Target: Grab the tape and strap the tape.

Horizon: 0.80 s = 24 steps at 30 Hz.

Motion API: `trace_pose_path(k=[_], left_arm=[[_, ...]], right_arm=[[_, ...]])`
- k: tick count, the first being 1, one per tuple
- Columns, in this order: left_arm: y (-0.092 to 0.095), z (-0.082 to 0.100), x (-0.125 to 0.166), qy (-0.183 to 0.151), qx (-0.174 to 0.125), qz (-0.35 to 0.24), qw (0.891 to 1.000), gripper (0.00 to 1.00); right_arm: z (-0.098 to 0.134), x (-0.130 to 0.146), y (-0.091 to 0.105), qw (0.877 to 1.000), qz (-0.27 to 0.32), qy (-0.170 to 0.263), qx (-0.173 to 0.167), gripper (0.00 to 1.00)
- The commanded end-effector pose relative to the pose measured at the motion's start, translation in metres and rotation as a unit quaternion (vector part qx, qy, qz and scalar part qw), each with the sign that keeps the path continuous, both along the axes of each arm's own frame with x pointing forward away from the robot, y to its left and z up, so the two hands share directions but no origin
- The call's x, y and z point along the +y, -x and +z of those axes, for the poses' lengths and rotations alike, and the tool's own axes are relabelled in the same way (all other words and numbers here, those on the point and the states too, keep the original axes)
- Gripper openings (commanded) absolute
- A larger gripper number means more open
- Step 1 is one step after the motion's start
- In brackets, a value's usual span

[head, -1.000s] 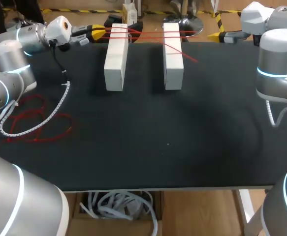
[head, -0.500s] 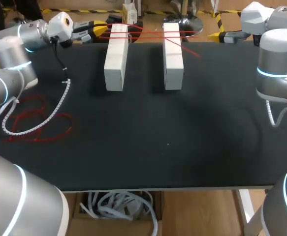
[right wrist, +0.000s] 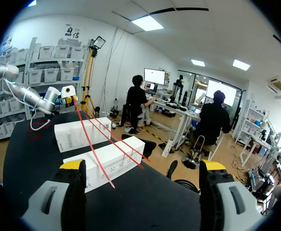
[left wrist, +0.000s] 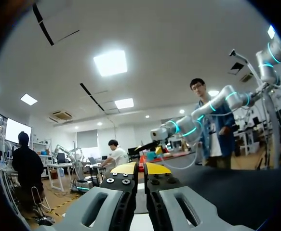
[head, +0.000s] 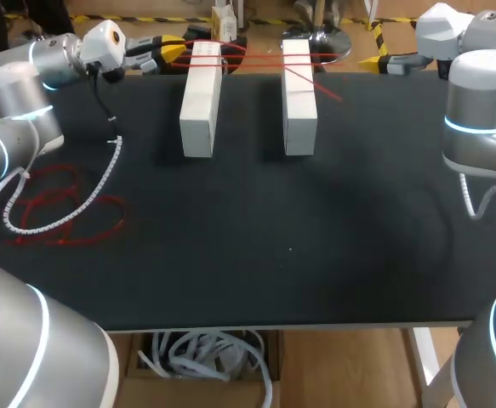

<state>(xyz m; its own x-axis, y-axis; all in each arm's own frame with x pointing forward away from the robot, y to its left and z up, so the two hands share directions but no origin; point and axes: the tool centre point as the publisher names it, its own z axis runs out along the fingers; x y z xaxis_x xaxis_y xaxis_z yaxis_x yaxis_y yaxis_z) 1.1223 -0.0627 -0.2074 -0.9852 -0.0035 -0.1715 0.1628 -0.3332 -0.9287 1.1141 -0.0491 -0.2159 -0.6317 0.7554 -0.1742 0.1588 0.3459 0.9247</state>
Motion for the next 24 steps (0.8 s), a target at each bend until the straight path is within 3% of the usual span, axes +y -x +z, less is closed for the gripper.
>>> trace_pose_path(k=[1, 7, 16, 24], left_arm=[[0.017, 0.011, -0.009, 0.016, -0.003, 0.013, 1.000, 0.00], [0.034, 0.028, -0.015, 0.043, -0.001, 0.008, 0.999, 0.00], [0.055, 0.060, -0.019, 0.050, 0.002, 0.006, 0.999, 0.00], [0.071, 0.073, -0.020, 0.047, 0.015, 0.005, 0.999, 0.00]], right_arm=[[0.000, -0.001, 0.000, 1.000, 0.001, 0.000, 0.000, 1.00], [0.000, -0.001, 0.000, 1.000, 0.001, 0.000, 0.000, 1.00], [0.000, -0.001, 0.000, 1.000, 0.001, 0.000, 0.000, 1.00], [0.000, -0.001, 0.000, 1.000, 0.001, 0.000, 0.000, 1.00]])
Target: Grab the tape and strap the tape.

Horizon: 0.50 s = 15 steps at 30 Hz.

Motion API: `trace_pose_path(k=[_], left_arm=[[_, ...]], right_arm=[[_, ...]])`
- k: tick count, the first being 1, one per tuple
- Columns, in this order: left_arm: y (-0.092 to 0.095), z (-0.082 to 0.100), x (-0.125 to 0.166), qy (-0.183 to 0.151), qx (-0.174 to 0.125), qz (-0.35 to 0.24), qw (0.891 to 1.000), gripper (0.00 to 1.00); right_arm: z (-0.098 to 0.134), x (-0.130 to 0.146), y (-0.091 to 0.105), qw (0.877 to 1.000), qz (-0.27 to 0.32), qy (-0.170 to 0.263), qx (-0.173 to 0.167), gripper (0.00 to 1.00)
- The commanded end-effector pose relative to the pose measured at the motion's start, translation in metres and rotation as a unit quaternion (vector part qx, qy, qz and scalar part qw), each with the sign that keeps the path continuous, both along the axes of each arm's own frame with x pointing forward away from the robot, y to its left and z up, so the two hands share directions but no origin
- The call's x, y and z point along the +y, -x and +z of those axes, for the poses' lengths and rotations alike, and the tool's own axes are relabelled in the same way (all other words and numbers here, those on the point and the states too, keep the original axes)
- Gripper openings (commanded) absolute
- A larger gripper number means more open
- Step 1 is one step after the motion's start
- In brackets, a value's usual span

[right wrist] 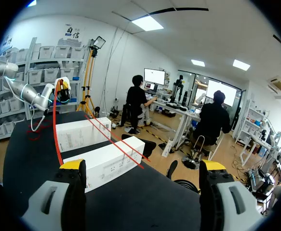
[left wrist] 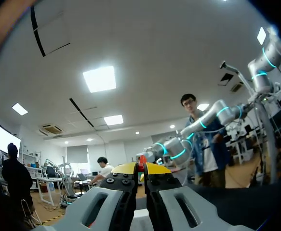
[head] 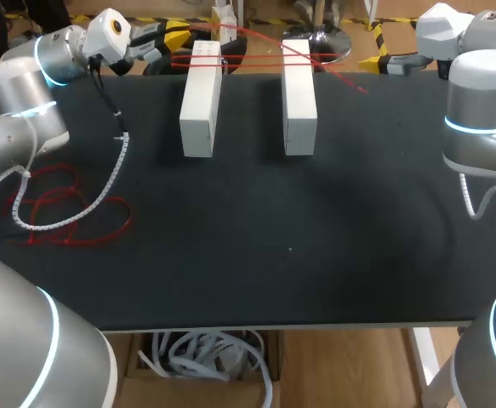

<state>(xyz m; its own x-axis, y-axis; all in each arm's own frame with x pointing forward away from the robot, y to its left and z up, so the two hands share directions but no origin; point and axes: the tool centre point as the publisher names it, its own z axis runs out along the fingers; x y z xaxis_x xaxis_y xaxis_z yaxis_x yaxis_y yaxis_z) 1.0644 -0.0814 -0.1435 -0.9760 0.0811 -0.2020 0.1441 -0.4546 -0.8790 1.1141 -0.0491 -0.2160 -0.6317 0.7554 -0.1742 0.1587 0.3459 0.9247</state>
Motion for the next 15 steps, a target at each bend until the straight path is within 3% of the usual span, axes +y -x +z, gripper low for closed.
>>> trace_pose_path(k=[1, 15], left_arm=[[0.015, 0.011, -0.002, -0.012, 0.033, 0.057, 0.998, 0.00], [0.026, 0.039, -0.012, -0.010, 0.056, 0.052, 0.997, 0.00]], right_arm=[[0.000, -0.001, 0.000, 1.000, 0.001, 0.000, 0.000, 1.00], [0.000, -0.001, 0.000, 1.000, 0.001, 0.000, 0.000, 1.00]])
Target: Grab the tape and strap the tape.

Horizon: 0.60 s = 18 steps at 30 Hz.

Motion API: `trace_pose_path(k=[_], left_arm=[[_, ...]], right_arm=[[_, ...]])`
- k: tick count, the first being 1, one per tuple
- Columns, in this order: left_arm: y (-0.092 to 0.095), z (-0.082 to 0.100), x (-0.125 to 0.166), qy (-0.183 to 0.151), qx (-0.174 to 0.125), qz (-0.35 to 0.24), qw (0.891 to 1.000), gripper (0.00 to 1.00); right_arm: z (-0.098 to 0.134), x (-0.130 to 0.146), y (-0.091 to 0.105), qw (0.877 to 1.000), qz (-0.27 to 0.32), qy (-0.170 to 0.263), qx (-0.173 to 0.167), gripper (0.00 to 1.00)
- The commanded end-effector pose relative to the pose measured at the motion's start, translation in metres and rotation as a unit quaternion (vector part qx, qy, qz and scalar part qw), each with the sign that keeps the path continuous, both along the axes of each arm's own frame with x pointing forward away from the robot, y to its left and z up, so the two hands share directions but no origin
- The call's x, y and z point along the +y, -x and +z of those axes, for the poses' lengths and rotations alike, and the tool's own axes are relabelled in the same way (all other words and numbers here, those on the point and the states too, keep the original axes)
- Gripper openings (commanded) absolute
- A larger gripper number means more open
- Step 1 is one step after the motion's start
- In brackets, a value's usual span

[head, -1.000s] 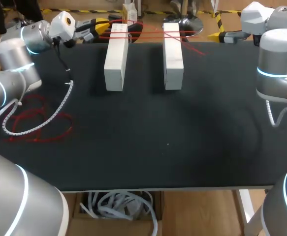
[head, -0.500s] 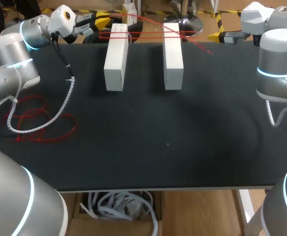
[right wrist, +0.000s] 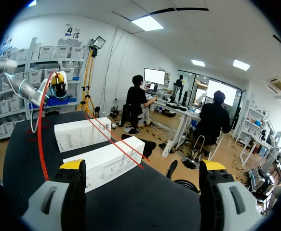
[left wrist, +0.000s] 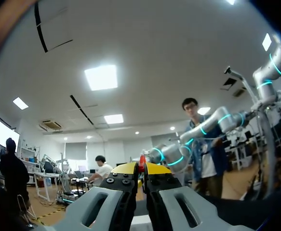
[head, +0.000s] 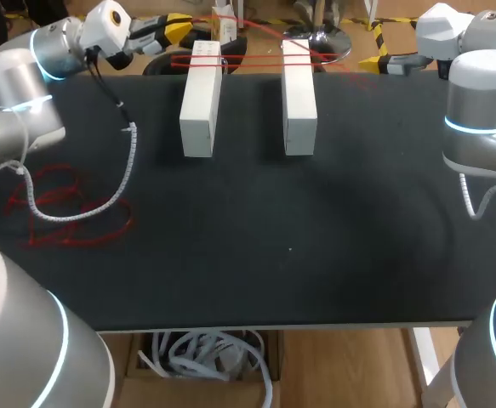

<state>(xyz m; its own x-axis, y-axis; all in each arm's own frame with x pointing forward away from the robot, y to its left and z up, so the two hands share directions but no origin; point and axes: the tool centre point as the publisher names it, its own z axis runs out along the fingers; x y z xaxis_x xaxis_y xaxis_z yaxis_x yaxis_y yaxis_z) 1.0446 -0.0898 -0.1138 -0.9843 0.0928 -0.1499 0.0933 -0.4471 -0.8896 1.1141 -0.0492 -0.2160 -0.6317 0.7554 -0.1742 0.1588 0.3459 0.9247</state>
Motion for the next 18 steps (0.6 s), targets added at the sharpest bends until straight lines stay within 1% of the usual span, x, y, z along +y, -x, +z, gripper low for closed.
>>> trace_pose_path(k=[1, 8, 10, 13, 18], left_arm=[[0.006, 0.010, -0.004, -0.007, 0.029, 0.056, 0.998, 0.00], [0.004, 0.019, -0.003, -0.010, 0.031, 0.050, 0.998, 0.00], [0.002, 0.022, -0.003, -0.006, 0.025, 0.046, 0.999, 0.00], [-0.002, 0.027, -0.001, -0.009, 0.020, 0.040, 0.999, 0.00], [-0.007, 0.032, 0.001, -0.011, 0.017, 0.027, 0.999, 0.00]], right_arm=[[0.000, -0.001, 0.000, 1.000, 0.001, 0.000, 0.000, 1.00], [0.000, -0.001, 0.000, 1.000, 0.001, 0.000, 0.000, 1.00], [0.000, -0.001, 0.000, 1.000, 0.001, 0.000, 0.000, 1.00], [0.000, -0.001, 0.000, 1.000, 0.001, 0.000, 0.000, 1.00], [0.000, -0.001, 0.000, 1.000, 0.001, 0.000, 0.000, 1.00]])
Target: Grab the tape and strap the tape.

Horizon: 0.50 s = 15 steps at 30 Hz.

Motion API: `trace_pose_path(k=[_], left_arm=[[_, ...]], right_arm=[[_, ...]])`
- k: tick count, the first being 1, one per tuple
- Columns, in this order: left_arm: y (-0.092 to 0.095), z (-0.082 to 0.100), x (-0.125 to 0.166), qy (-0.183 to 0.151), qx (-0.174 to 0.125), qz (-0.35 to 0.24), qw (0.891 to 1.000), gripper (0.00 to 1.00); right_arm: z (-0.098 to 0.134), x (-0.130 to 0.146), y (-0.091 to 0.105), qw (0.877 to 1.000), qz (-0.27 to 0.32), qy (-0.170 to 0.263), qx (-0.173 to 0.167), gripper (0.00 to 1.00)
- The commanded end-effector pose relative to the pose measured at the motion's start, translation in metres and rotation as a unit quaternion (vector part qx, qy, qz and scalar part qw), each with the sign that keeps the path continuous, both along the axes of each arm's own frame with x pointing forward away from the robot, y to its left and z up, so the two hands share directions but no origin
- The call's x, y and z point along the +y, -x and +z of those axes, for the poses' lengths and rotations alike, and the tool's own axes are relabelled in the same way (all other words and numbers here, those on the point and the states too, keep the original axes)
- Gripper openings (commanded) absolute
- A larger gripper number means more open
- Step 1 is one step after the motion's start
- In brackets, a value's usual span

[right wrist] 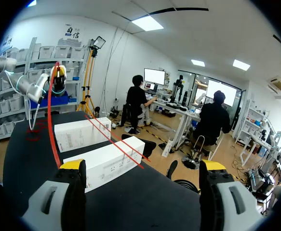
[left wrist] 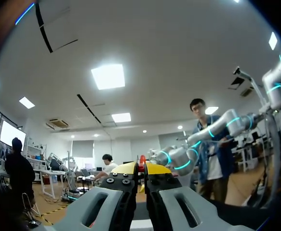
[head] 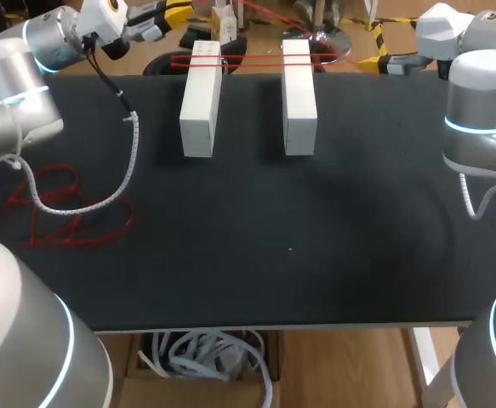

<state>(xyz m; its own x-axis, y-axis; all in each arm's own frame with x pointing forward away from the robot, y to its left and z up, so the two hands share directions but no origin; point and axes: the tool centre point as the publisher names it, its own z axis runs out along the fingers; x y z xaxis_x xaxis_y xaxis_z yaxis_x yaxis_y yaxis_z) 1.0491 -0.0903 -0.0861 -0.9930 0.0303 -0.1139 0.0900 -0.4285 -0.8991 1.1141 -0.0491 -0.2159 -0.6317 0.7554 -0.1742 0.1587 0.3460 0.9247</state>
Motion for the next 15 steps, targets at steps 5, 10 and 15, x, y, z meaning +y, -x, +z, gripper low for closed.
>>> trace_pose_path(k=[5, 10, 15], left_arm=[[-0.0084, 0.0061, 0.0009, -0.002, -0.011, -0.018, 1.000, 0.00], [-0.0116, 0.0060, -0.0019, 0.008, -0.018, -0.047, 0.999, 0.00], [-0.0116, 0.0060, -0.0019, 0.008, -0.018, -0.047, 0.999, 0.00]], right_arm=[[-0.0001, -0.0006, -0.0002, 1.000, 0.001, 0.000, 0.000, 1.00], [-0.0001, -0.0006, -0.0002, 1.000, 0.001, 0.000, 0.000, 1.00], [-0.0001, -0.0006, -0.0002, 1.000, 0.001, 0.000, 0.000, 1.00]])
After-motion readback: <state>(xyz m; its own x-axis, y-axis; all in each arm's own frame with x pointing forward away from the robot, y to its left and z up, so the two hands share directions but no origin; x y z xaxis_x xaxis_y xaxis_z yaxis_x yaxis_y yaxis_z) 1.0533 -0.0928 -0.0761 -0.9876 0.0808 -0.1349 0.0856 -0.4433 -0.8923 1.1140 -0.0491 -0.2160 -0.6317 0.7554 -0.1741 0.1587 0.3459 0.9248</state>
